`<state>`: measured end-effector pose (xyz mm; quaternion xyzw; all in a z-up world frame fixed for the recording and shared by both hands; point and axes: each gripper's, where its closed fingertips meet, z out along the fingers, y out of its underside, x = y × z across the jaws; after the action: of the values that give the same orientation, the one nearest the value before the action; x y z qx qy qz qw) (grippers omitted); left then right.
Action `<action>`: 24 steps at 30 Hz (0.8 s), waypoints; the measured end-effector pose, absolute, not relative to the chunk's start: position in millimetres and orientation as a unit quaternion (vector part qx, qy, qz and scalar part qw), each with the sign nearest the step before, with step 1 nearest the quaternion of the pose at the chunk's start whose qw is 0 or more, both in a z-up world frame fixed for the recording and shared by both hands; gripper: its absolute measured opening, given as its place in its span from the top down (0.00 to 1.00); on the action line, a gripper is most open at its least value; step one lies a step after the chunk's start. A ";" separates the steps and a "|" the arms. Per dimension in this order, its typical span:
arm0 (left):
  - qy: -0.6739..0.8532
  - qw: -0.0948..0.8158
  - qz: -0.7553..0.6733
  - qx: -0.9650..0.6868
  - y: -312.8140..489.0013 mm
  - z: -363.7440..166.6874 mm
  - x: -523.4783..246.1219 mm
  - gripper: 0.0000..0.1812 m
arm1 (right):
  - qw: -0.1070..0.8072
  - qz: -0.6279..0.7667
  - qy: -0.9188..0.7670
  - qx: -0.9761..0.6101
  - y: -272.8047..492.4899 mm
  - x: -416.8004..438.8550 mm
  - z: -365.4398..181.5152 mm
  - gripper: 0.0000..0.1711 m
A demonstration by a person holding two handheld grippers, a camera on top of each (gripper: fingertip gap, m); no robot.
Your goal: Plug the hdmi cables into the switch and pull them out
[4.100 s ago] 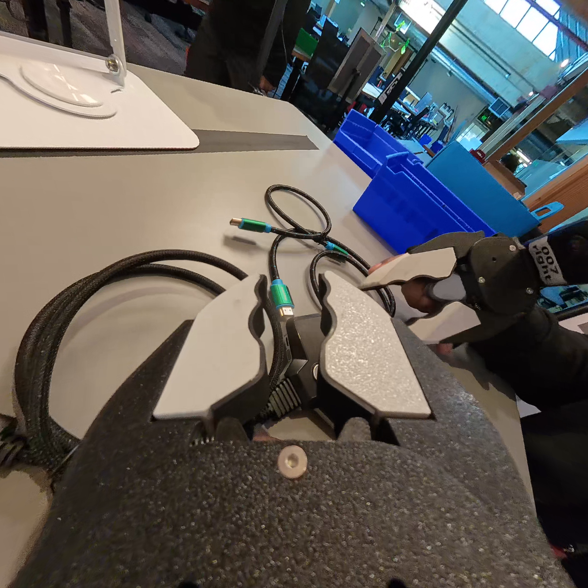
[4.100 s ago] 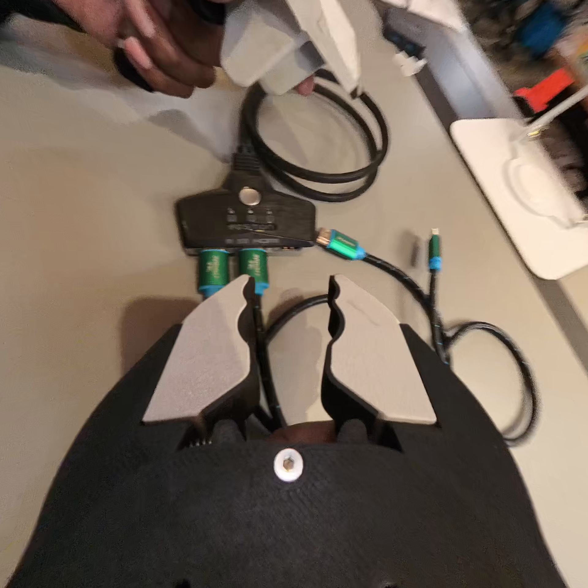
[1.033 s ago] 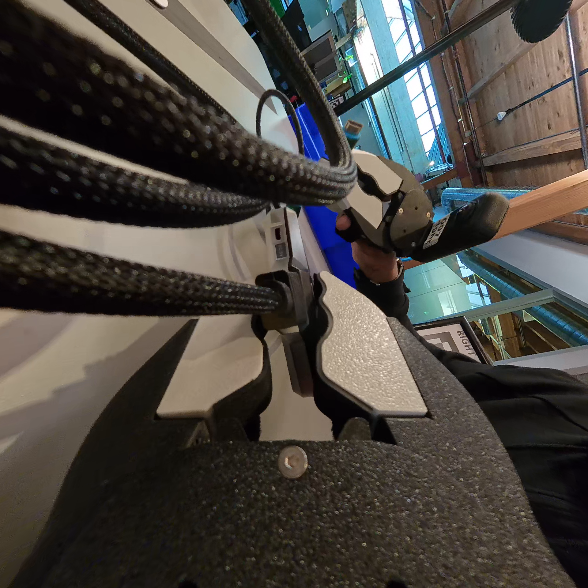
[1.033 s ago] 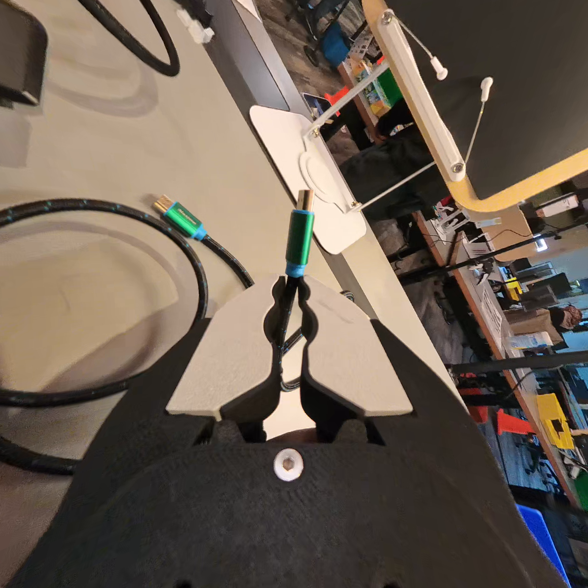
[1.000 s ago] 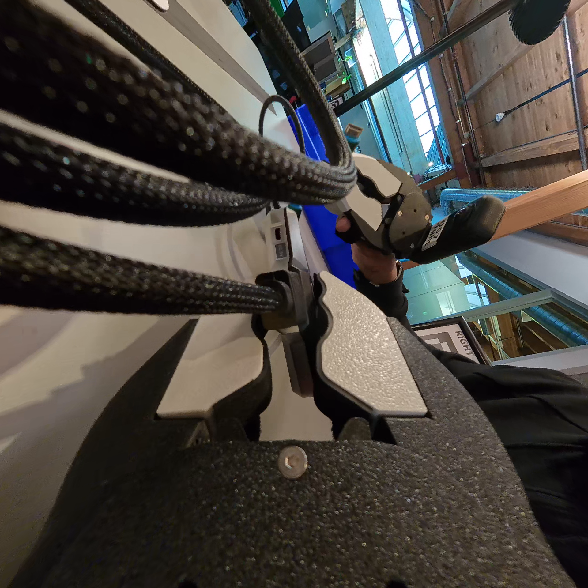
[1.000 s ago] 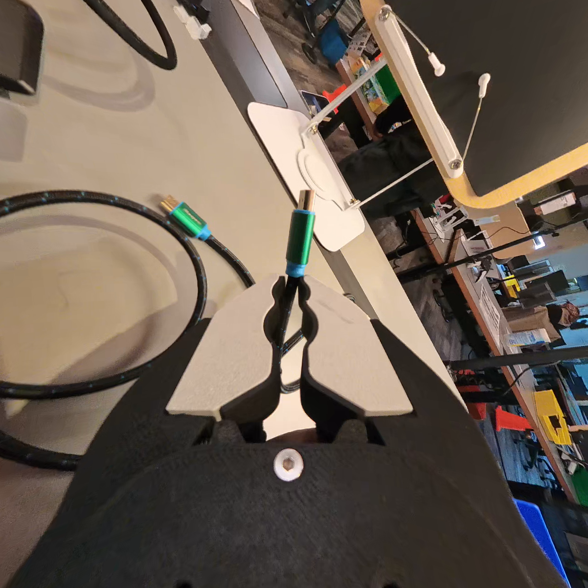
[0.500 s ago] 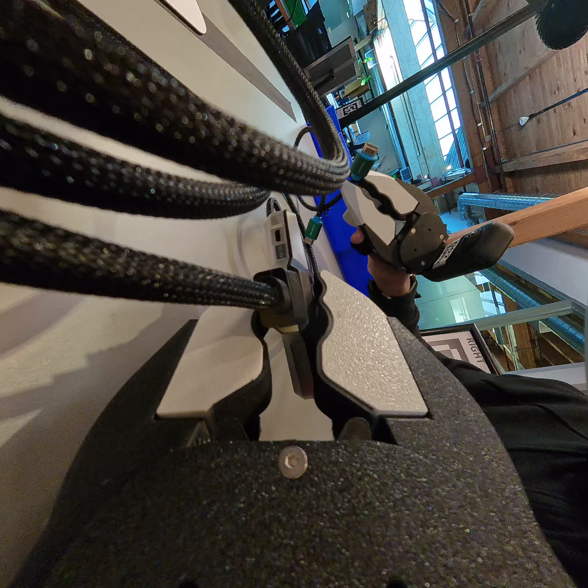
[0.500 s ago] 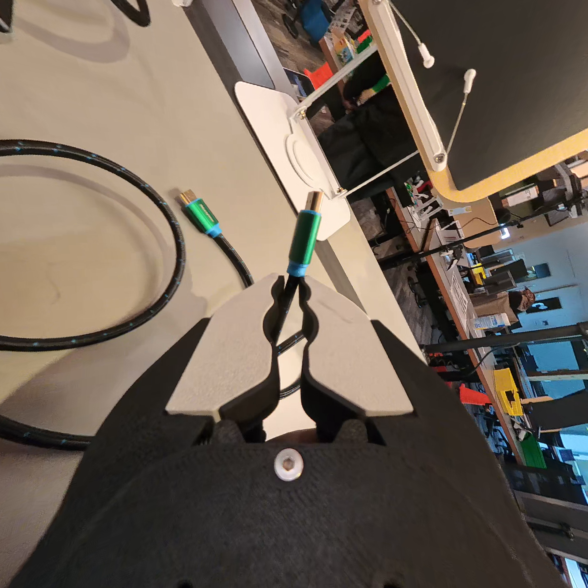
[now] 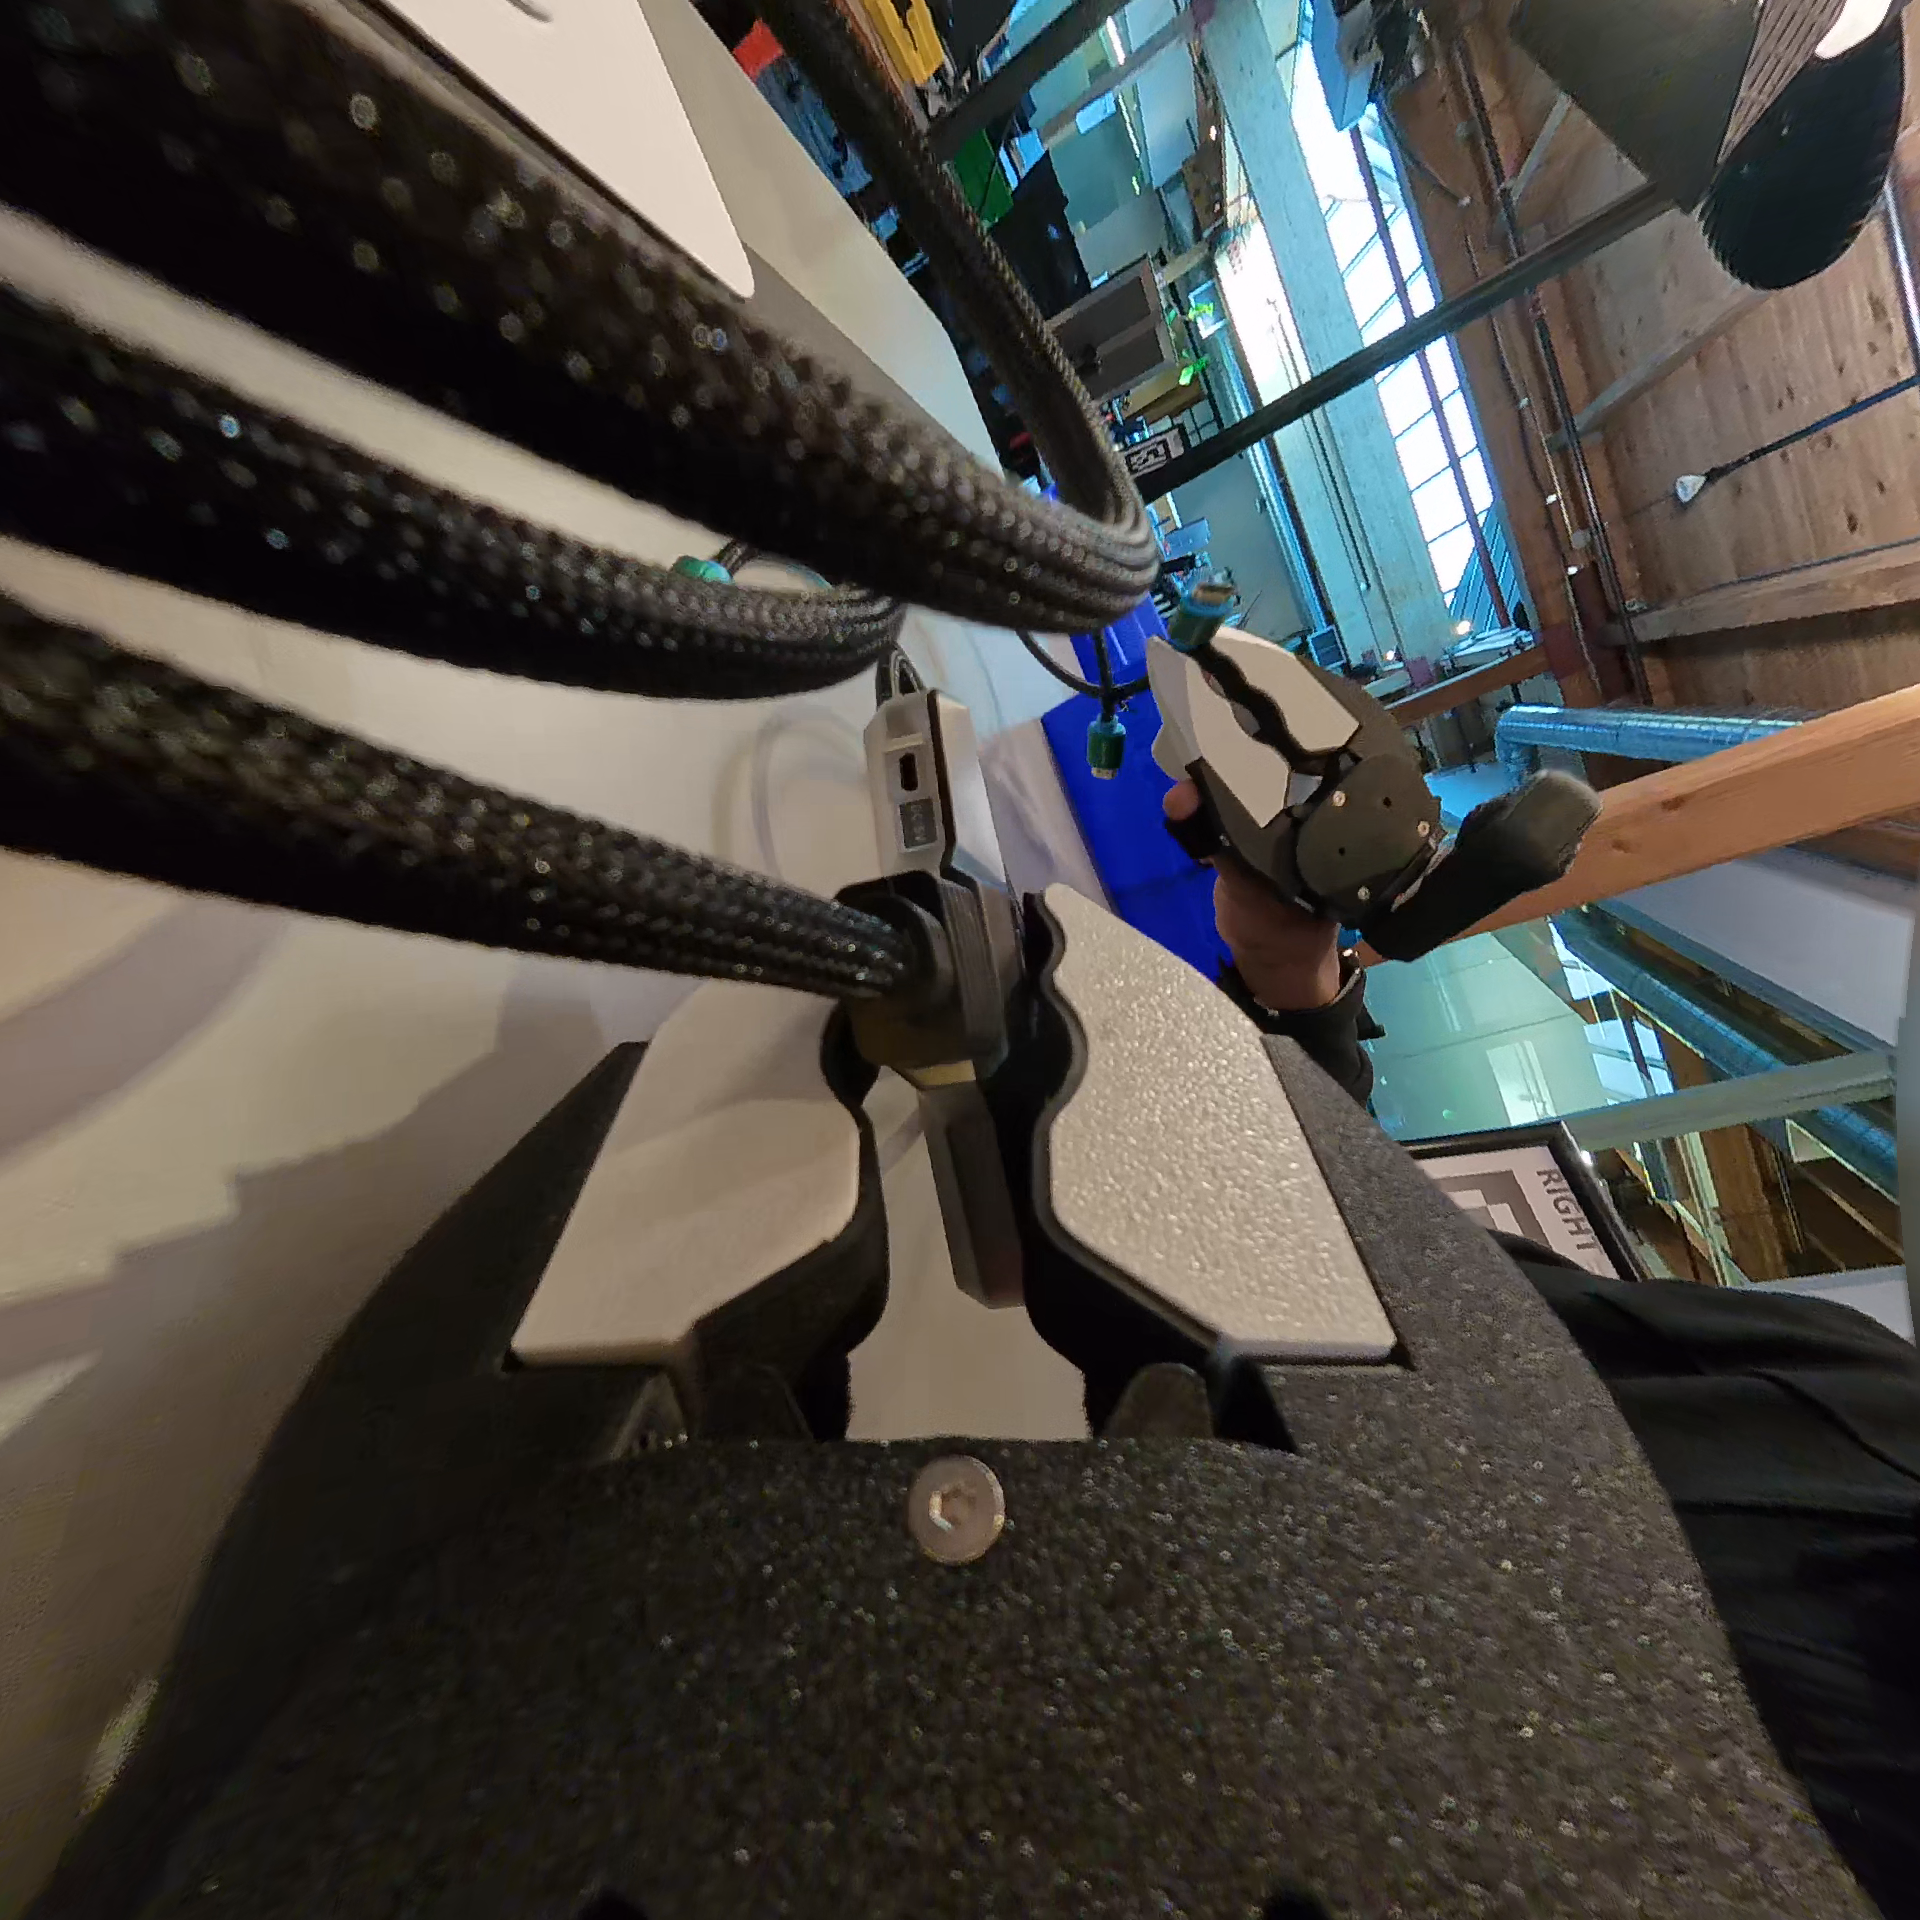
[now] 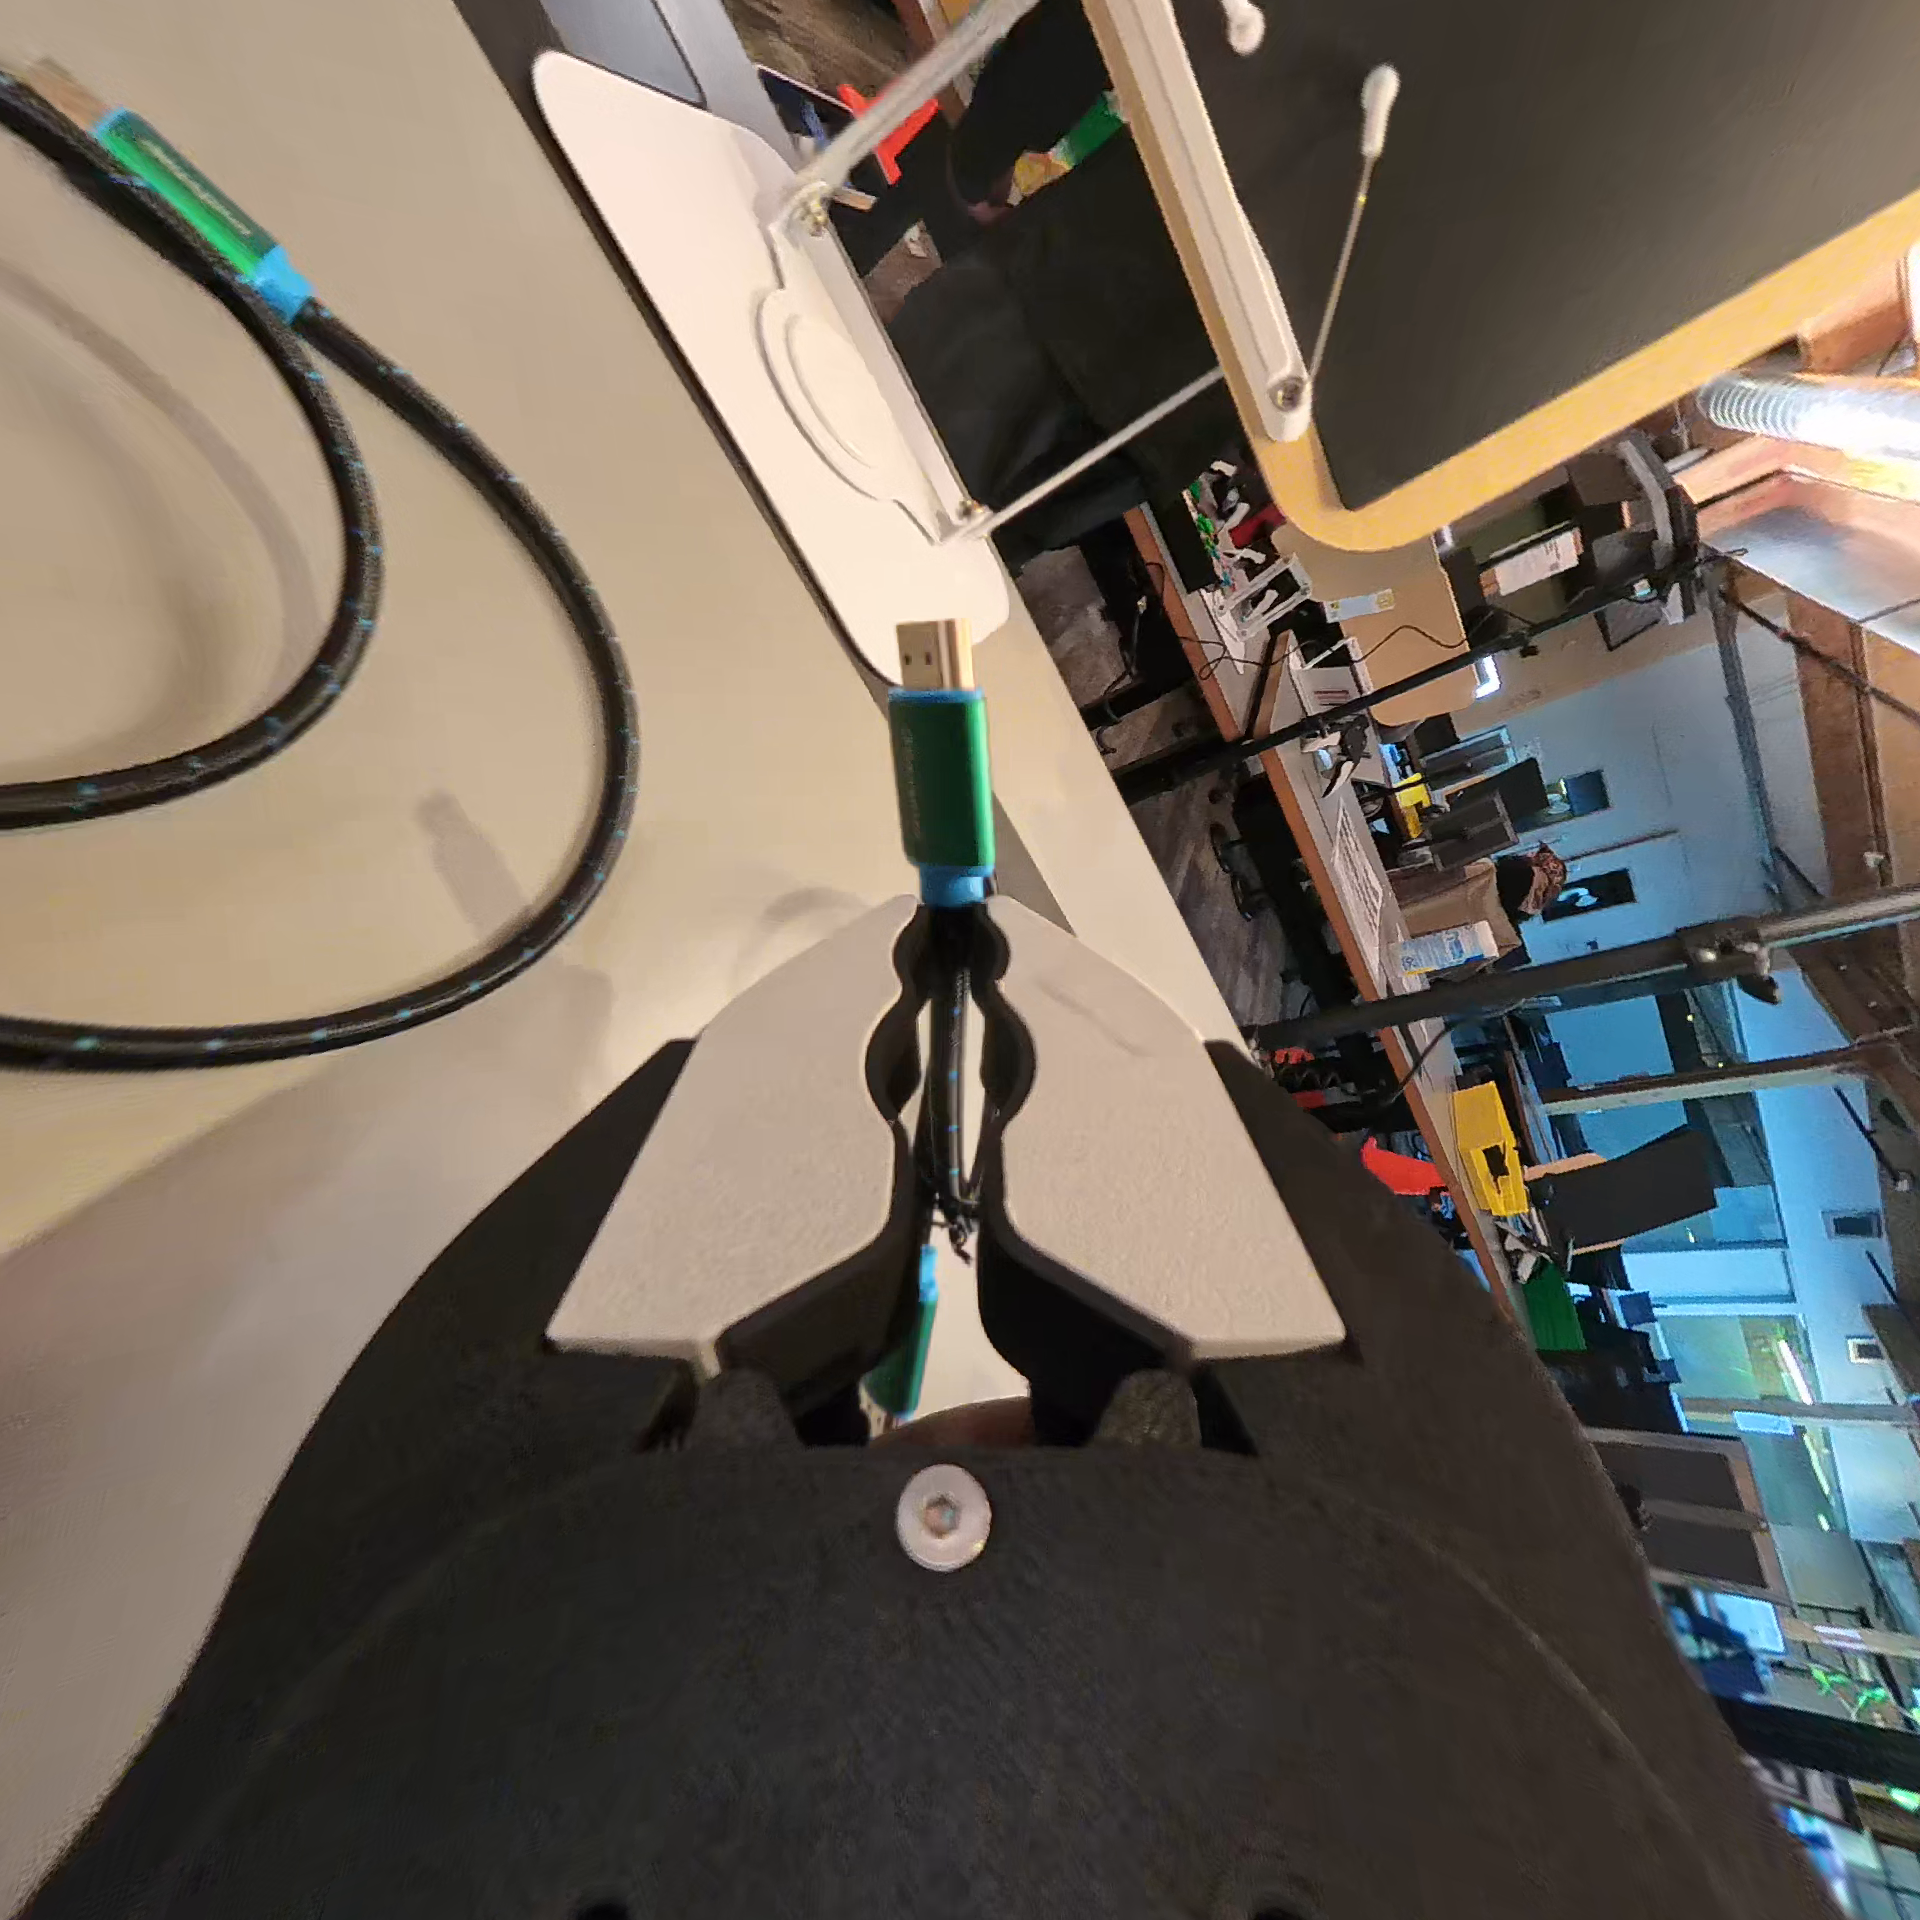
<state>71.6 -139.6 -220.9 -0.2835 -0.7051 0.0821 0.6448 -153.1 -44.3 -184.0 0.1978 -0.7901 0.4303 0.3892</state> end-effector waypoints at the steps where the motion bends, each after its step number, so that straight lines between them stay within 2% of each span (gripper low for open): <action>1: -0.706 0.646 0.083 -0.278 -140.1 -221.6 70.8 0.86 | 0.390 0.428 -0.789 0.204 -45.4 -149.6 -185.5 0.96; 8: -0.711 0.648 0.086 -0.260 -137.4 -225.9 65.4 0.86 | 0.376 0.415 -0.791 0.245 -50.7 -121.8 -199.9 0.97; 14: -0.714 0.648 0.084 -0.251 -136.7 -229.7 63.3 0.85 | 0.328 0.379 -0.786 0.361 -47.6 -70.5 -232.2 0.96; 17: -0.713 0.649 0.080 -0.253 -134.9 -230.7 62.7 0.85 | 0.260 0.365 -0.802 0.395 -40.4 -44.1 -248.4 0.96; 22: -0.713 0.646 0.078 -0.261 -133.1 -230.9 62.8 0.85 | 0.122 0.361 -0.837 0.393 -25.9 -19.3 -254.1 0.84; 24: -0.712 0.645 0.079 -0.265 -132.5 -230.7 62.7 0.85 | 0.052 0.362 -0.846 0.389 -18.4 -10.1 -252.1 0.82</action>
<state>62.7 -132.5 -230.7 -0.2649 -0.7120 0.0786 0.6455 -10.1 -18.4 -252.1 0.3887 -0.8458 0.3617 0.0521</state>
